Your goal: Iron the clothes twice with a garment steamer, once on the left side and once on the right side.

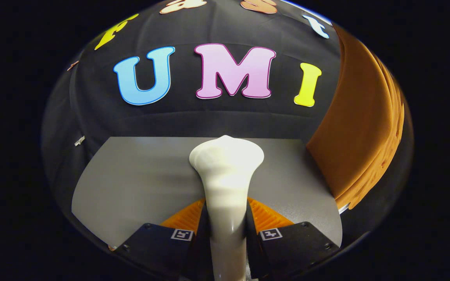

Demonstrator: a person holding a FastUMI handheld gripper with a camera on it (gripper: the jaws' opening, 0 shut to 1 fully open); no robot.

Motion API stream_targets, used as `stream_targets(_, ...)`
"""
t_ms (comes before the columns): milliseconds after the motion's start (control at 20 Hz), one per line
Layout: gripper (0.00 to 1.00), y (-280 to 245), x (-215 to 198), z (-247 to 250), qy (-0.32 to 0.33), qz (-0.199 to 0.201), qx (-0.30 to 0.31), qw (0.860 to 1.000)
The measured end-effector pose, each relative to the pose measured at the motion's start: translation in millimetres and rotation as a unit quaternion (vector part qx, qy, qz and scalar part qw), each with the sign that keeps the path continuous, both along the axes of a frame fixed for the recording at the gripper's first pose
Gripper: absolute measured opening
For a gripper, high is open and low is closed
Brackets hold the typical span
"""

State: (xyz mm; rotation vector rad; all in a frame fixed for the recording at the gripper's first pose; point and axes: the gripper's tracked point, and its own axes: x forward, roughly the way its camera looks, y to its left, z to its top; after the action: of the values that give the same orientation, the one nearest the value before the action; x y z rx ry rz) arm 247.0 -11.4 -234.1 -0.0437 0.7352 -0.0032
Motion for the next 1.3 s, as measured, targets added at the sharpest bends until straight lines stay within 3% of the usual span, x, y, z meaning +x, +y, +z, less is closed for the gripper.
stream_targets(200, 0.47, 1, -2, 3, -0.002, 0.003, 0.011, 1.0)
stream_targets(300, 0.4, -2, 0, 7, -0.015, 0.002, 0.009, 1.0)
stream_targets(400, 0.4, 1, -2, 14, -0.026, 0.008, 0.012, 1.0)
stream_targets(700, 0.4, 2, -20, 58, -0.085, 0.012, 0.019, 0.996)
stream_targets(1300, 0.39, -3, -114, 123, -0.171, -0.023, 0.027, 0.985)
